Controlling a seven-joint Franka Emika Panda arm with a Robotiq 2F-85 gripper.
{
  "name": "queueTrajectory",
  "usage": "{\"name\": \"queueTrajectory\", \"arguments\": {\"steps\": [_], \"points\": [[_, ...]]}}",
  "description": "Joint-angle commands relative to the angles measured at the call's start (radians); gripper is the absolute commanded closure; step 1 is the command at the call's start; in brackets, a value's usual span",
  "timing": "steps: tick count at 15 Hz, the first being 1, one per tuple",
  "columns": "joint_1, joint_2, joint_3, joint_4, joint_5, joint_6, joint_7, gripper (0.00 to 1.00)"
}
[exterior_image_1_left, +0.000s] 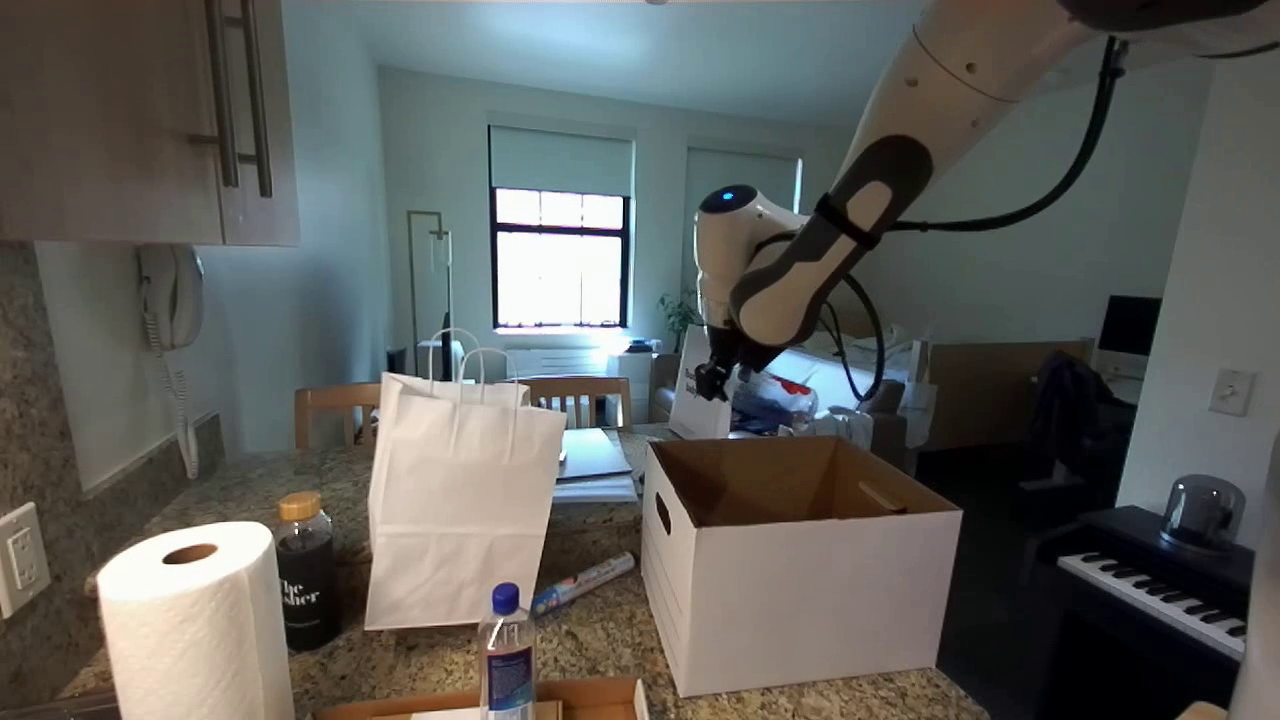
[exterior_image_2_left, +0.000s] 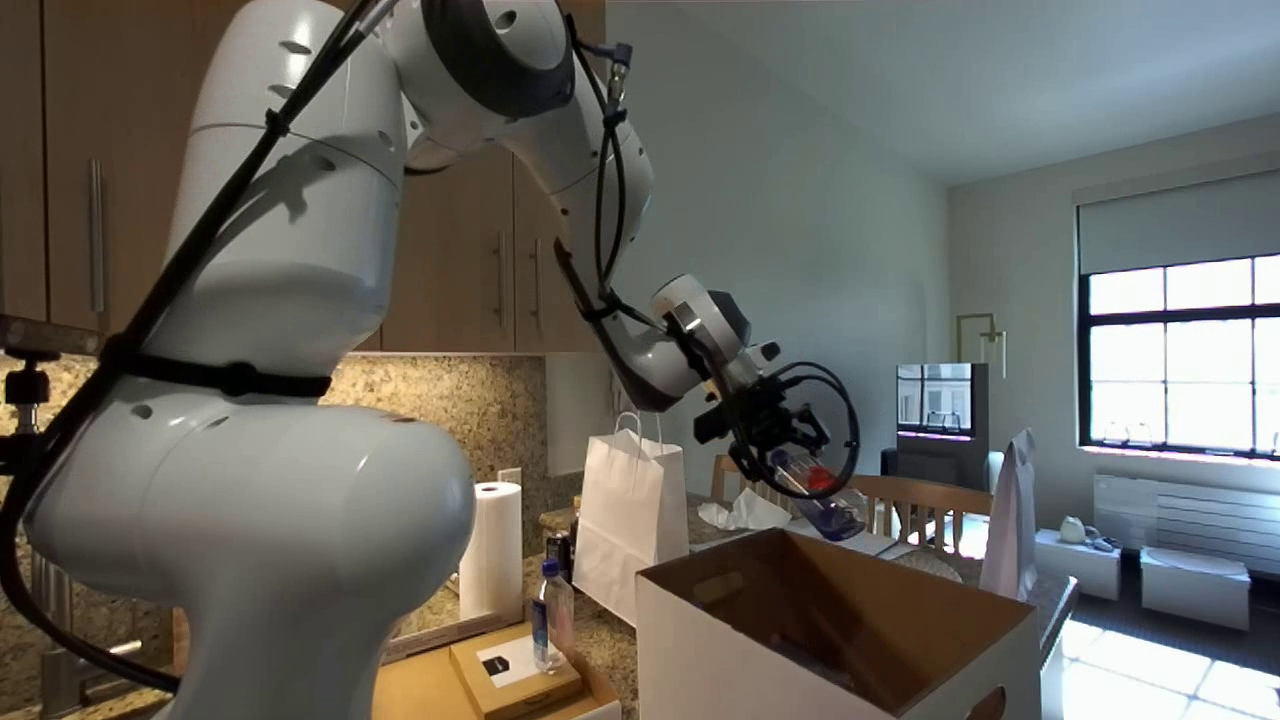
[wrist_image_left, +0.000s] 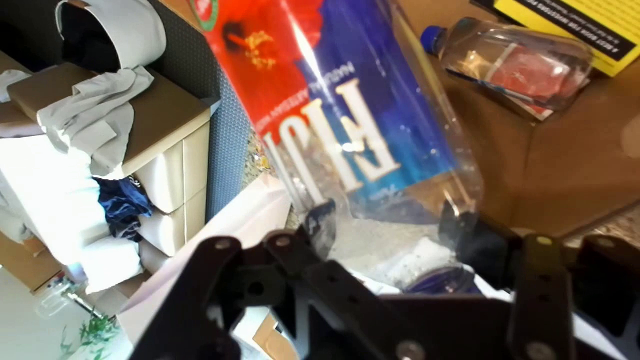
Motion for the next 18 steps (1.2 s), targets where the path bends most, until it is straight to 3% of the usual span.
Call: {"name": "queueTrajectory", "arguments": {"steps": [1,7,13,17,18], "points": [[-0.071,-0.126,0.179,-0.099,-0.098,-0.046,0.122,0.66],[-0.114,-0.220,0.404,-0.191,-0.137,-0.044,0.258,0.66],[-0.099,-0.226,0.543,-0.213,-0.104,-0.104,0.275,0.66],[-0.113,-0.232,0.551,-0.307,0.009,0.164,0.120,0.66],[-0.091,-0.222,0.521,-0.331,0.038,0.237,0.080,0.66]]}}
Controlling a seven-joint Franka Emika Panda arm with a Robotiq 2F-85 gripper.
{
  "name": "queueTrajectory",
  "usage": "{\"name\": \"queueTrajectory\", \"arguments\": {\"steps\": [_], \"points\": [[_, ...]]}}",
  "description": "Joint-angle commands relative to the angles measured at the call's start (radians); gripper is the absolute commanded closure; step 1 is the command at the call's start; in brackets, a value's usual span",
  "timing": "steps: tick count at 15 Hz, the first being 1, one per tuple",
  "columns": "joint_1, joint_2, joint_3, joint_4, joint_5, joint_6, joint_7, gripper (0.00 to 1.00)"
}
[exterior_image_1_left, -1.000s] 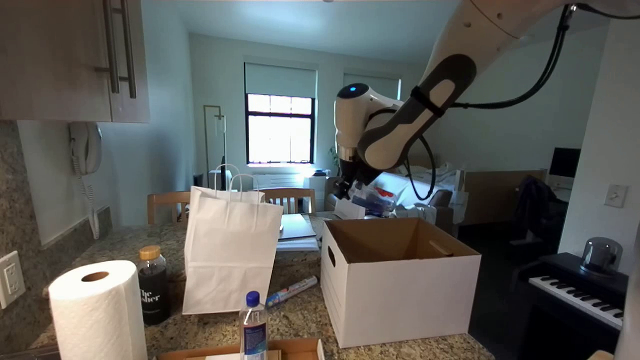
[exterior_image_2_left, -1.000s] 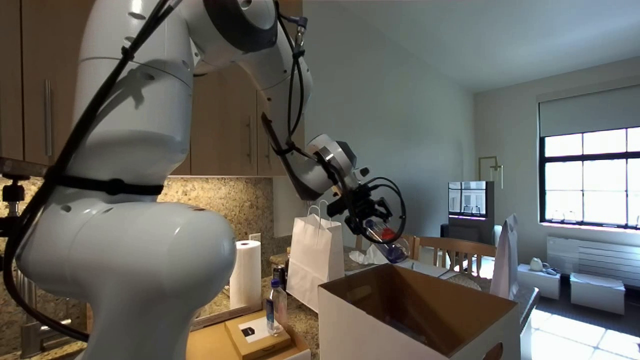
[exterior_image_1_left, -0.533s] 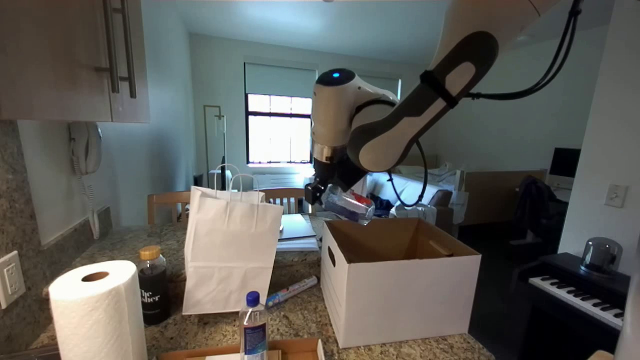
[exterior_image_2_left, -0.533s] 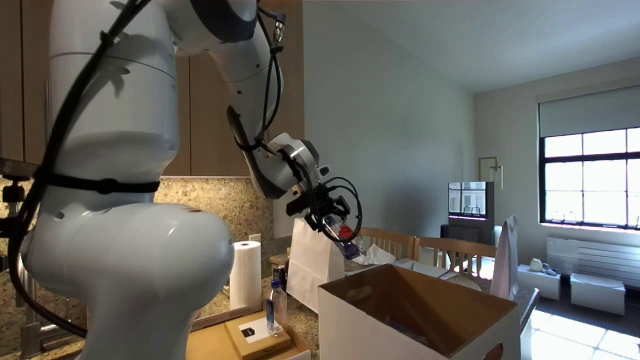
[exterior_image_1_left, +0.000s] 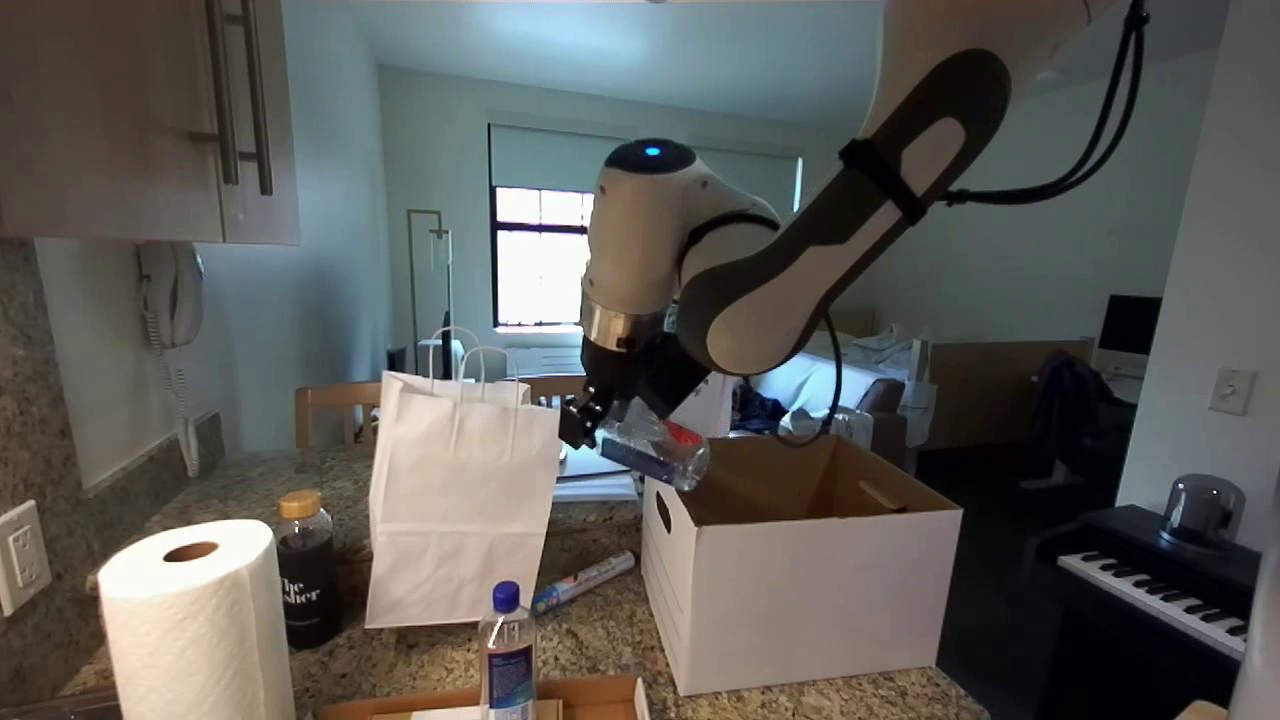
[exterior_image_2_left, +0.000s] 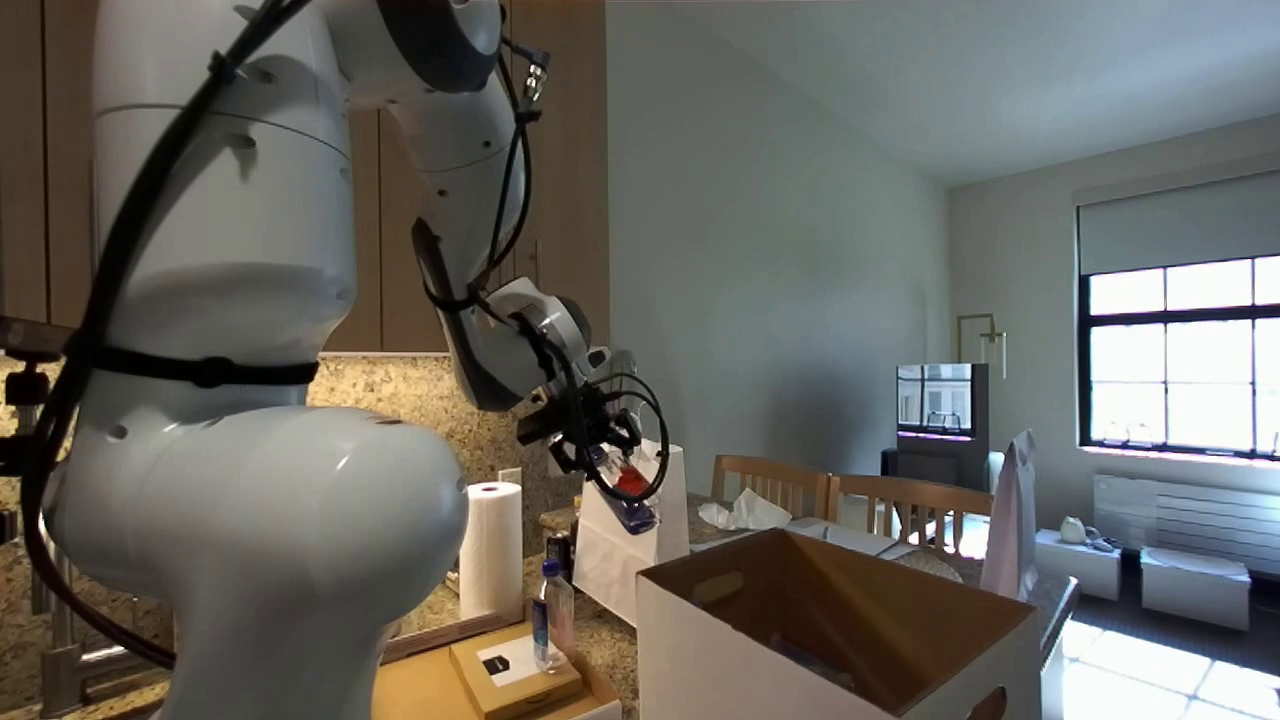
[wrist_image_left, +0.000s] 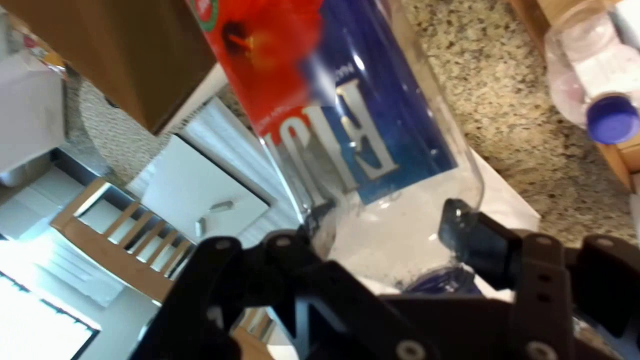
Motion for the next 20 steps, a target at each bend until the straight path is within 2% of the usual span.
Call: {"name": "queueTrajectory", "arguments": {"steps": [1,2,3,4,5,7,8,9,11,12,13,14,19,20], "points": [[-0.004,-0.019,-0.029,-0.117,0.122,0.244,-0.183,0.66],[-0.002,-0.015,-0.040,-0.148,0.178,0.324,-0.245,0.66],[-0.029,-0.006,-0.018,-0.180,0.257,0.399,-0.333,0.66],[-0.024,0.025,-0.014,-0.201,0.323,0.471,-0.400,0.66],[0.032,0.064,-0.044,-0.214,0.405,0.526,-0.475,0.66],[0.047,0.153,0.023,-0.220,0.547,0.606,-0.582,0.66],[0.043,0.194,0.064,-0.207,0.532,0.621,-0.555,0.66],[-0.050,0.235,0.193,-0.186,0.518,0.609,-0.540,0.66],[-0.169,0.284,0.342,-0.150,0.473,0.530,-0.507,0.66],[-0.058,0.246,0.229,-0.184,0.491,0.565,-0.513,0.41],[-0.100,0.273,0.289,-0.168,0.490,0.556,-0.513,0.41],[-0.124,0.289,0.314,-0.156,0.490,0.551,-0.513,0.41],[-0.151,0.298,0.324,-0.142,0.486,0.547,-0.513,0.41],[-0.189,0.350,0.364,-0.122,0.485,0.535,-0.525,0.66]]}}
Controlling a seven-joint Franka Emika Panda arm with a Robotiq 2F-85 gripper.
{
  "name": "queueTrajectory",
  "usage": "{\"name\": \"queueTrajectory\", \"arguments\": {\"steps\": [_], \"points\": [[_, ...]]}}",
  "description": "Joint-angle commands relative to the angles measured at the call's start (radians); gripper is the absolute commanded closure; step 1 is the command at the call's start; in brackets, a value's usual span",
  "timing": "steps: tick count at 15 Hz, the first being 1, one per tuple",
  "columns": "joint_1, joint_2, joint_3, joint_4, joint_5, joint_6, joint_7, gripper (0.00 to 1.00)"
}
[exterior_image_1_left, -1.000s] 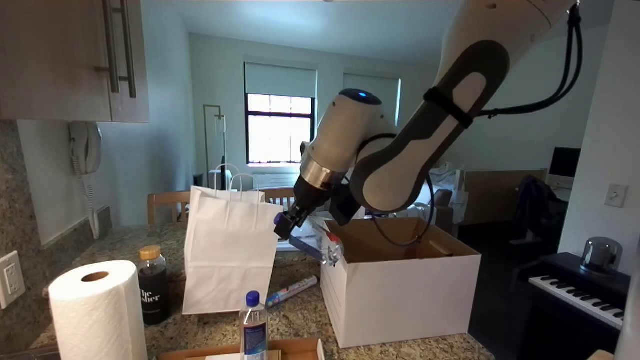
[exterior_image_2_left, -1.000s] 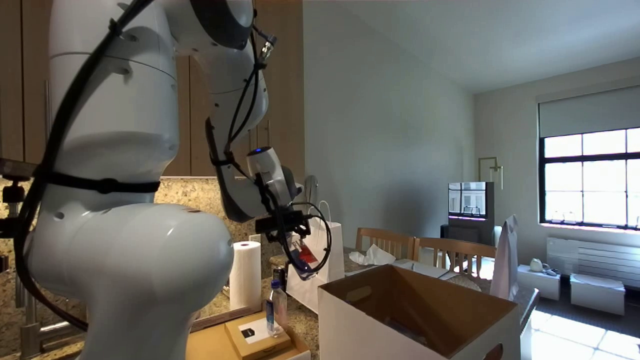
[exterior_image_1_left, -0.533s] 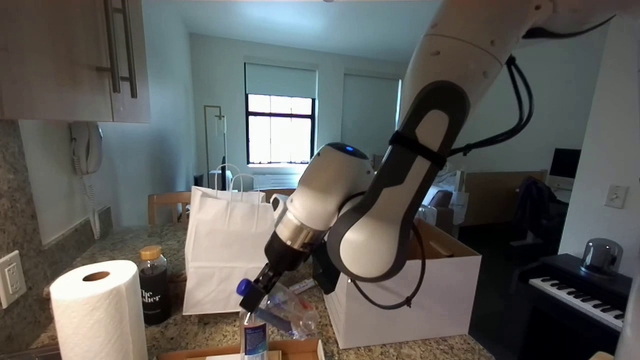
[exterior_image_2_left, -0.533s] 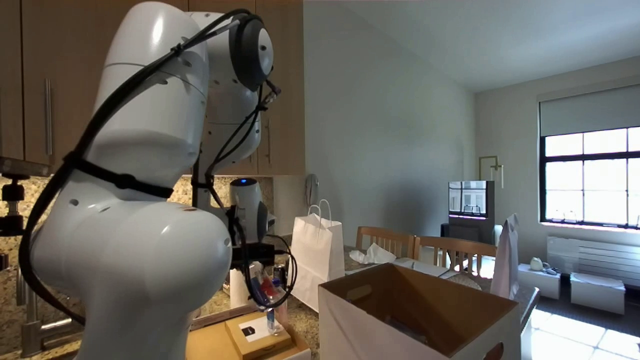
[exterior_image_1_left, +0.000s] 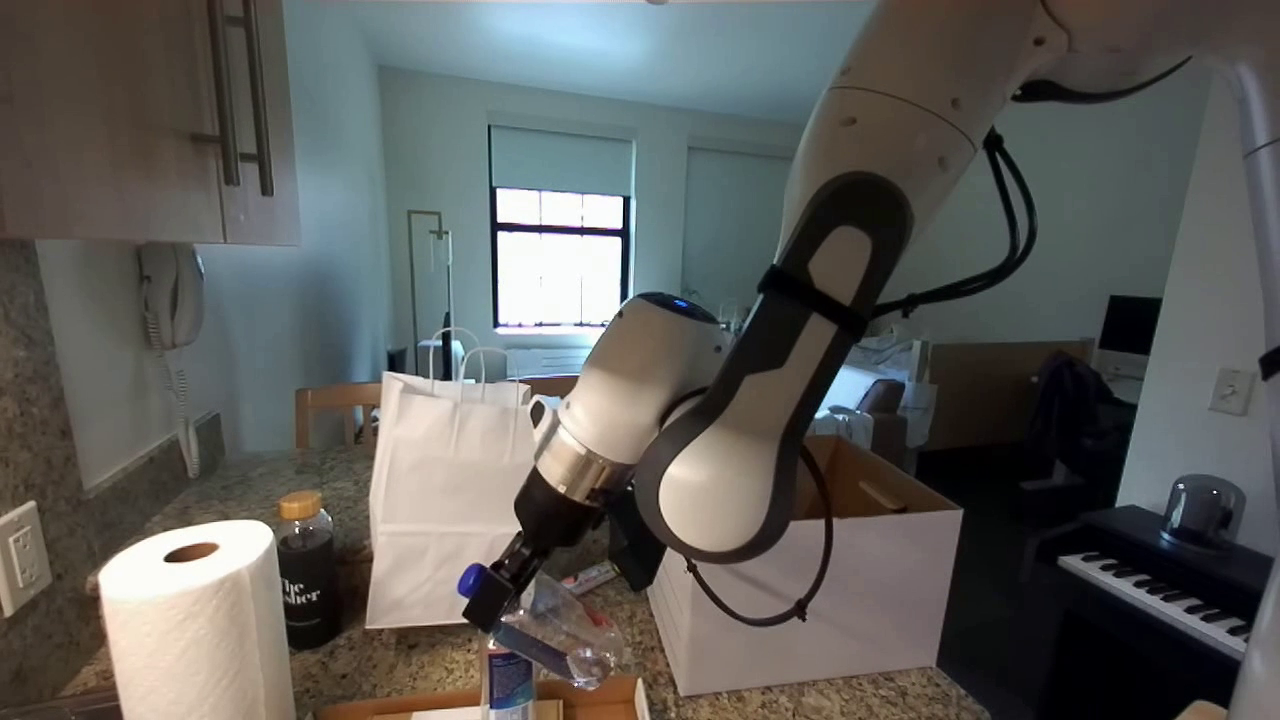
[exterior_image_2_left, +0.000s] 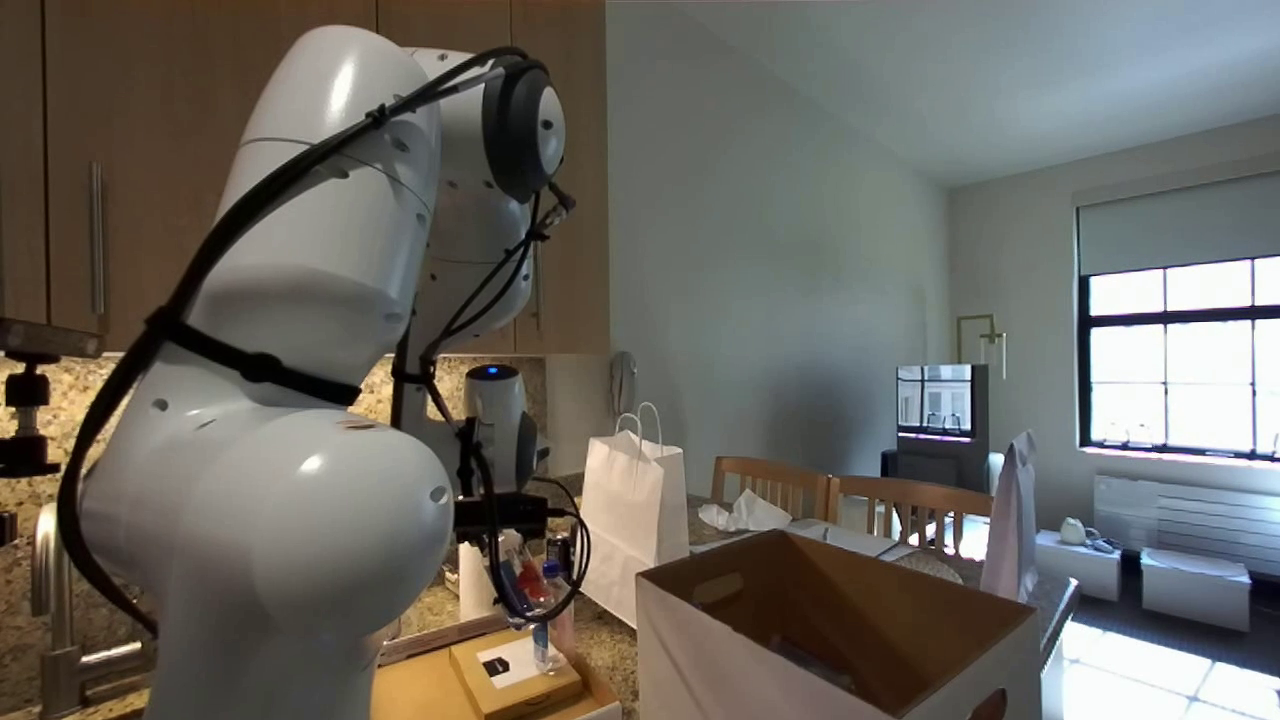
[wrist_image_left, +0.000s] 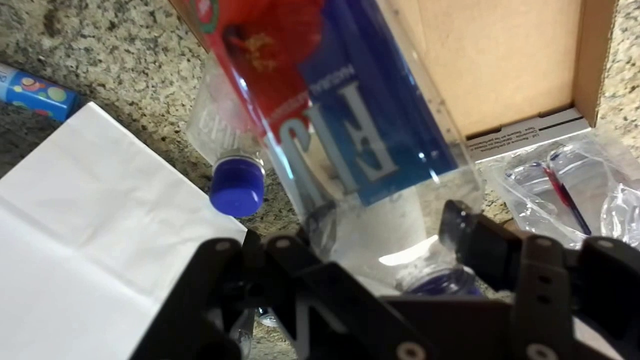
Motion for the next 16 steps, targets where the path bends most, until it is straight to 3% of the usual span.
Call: {"name": "queueTrajectory", "arguments": {"steps": [1,3,9,12,14,16], "points": [[-0.087,0.115,0.093,0.044,-0.010,0.002,-0.034,0.66],[-0.189,0.205,0.210,0.065,-0.036,0.030,-0.072,0.66],[-0.353,0.355,0.393,0.087,-0.191,0.047,-0.170,0.66],[-0.356,0.417,0.425,0.121,-0.278,0.093,-0.211,0.66],[-0.362,0.486,0.460,0.163,-0.328,0.065,-0.227,0.66],[-0.324,0.538,0.450,0.215,-0.353,0.051,-0.227,0.66]]}}
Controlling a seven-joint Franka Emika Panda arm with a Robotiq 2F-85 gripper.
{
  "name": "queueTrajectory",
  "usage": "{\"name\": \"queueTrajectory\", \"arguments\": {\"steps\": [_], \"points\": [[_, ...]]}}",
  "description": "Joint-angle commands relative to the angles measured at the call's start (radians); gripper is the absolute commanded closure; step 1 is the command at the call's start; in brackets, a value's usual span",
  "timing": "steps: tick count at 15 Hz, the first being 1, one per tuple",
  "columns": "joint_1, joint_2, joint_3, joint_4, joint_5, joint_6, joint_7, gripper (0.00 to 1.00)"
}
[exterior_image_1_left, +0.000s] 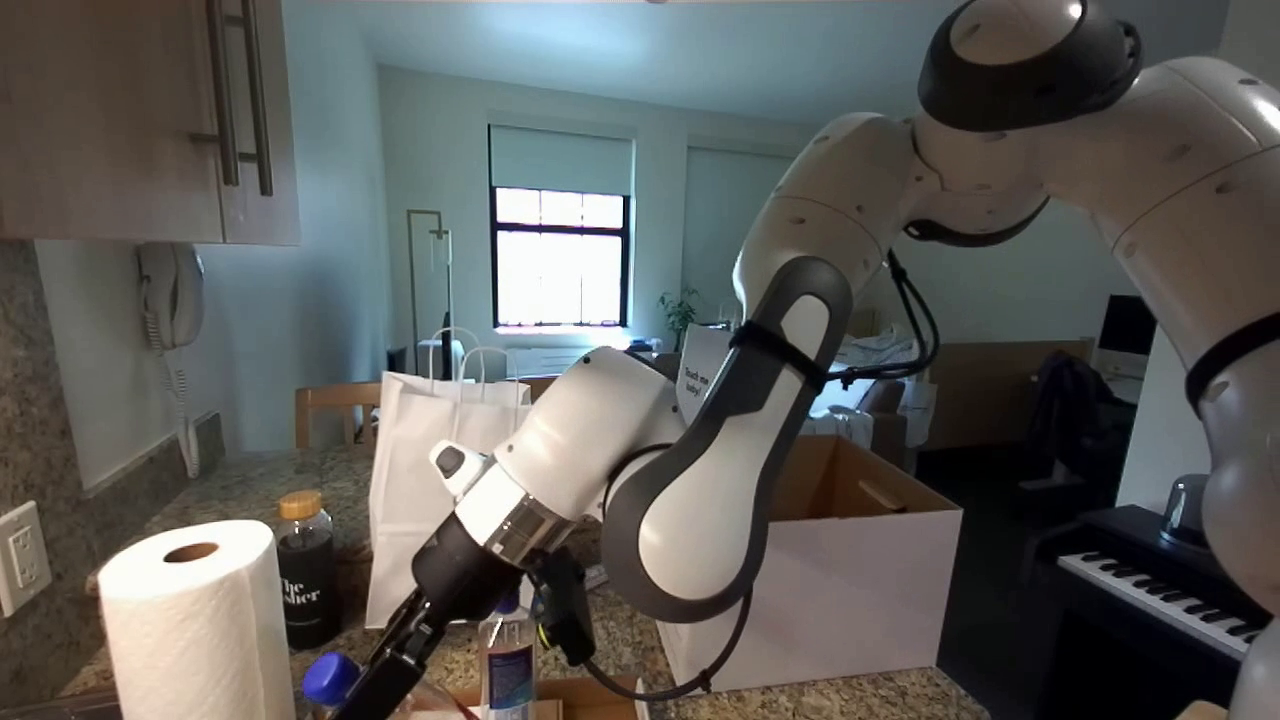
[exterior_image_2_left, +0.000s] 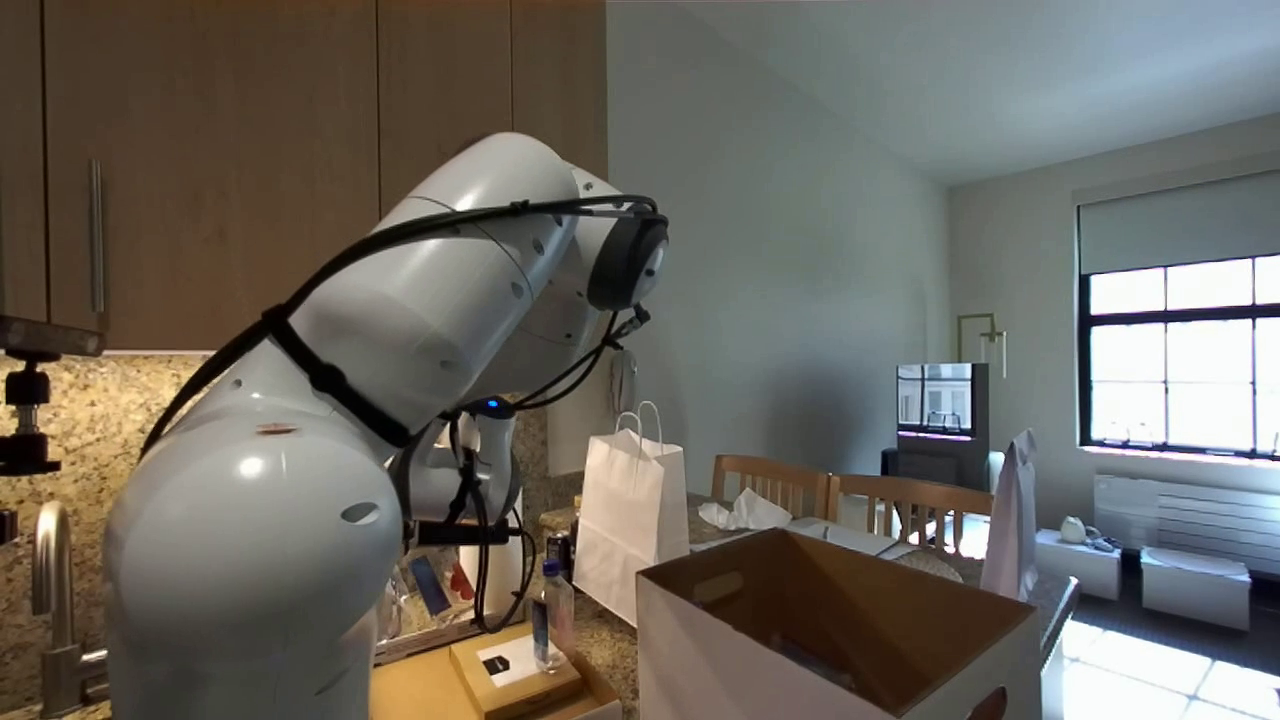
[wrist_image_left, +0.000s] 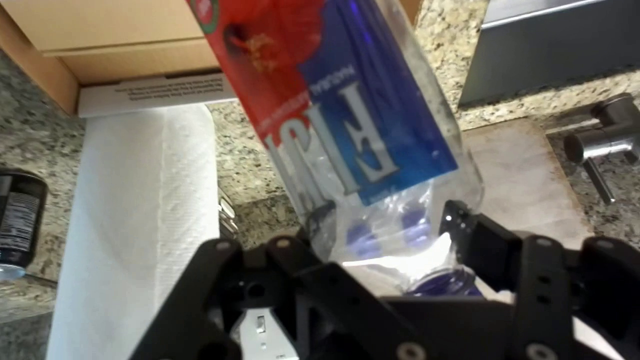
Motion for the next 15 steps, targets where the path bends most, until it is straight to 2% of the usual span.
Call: {"name": "queueTrajectory", "arguments": {"steps": [1,3,5,6,7,8,12,15], "points": [[0.054,0.099,-0.013,0.084,0.019,0.022,-0.103,0.66],[0.146,0.085,-0.105,0.138,0.052,0.125,-0.106,0.66],[0.197,0.122,-0.167,0.175,0.072,0.266,-0.092,0.66],[0.105,0.192,-0.069,0.283,0.018,0.164,-0.076,0.66],[0.088,0.224,-0.044,0.291,0.057,0.181,-0.123,0.66],[0.082,0.256,-0.041,0.331,0.003,0.173,-0.070,0.66],[0.018,0.363,0.005,0.410,-0.021,0.161,-0.077,0.66],[0.013,0.392,-0.020,0.394,-0.022,0.161,-0.064,0.66]]}}
